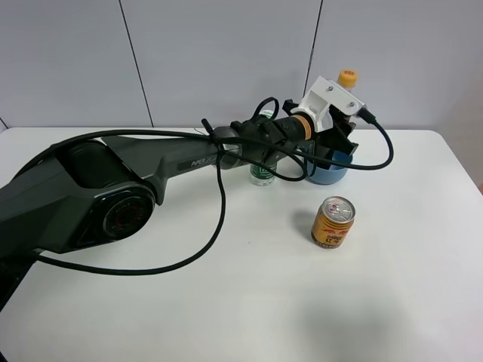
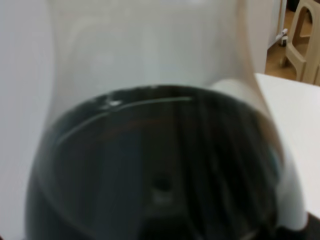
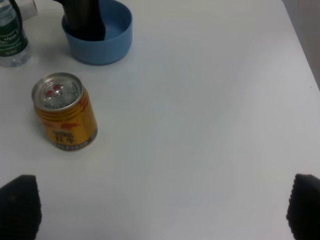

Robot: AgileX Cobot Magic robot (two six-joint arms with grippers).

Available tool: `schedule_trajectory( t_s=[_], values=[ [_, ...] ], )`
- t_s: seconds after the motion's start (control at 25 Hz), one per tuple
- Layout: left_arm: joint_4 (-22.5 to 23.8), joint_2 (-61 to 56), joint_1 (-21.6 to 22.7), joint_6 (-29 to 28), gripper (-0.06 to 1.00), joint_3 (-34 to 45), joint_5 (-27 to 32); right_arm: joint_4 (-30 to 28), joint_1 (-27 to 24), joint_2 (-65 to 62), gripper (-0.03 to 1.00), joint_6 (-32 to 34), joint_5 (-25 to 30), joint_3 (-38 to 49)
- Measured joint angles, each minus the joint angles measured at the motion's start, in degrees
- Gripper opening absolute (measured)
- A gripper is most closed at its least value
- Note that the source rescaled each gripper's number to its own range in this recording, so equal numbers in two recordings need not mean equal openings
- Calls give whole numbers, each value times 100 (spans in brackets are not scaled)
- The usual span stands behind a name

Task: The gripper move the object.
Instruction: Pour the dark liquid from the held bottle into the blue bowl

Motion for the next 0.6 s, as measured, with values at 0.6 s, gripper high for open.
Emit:
schedule_trajectory(
  t_s=[0.6],
  values=[
    [0, 100, 2, -50, 1, 0, -56, 0, 0, 0, 100, 0, 0, 0]
  ],
)
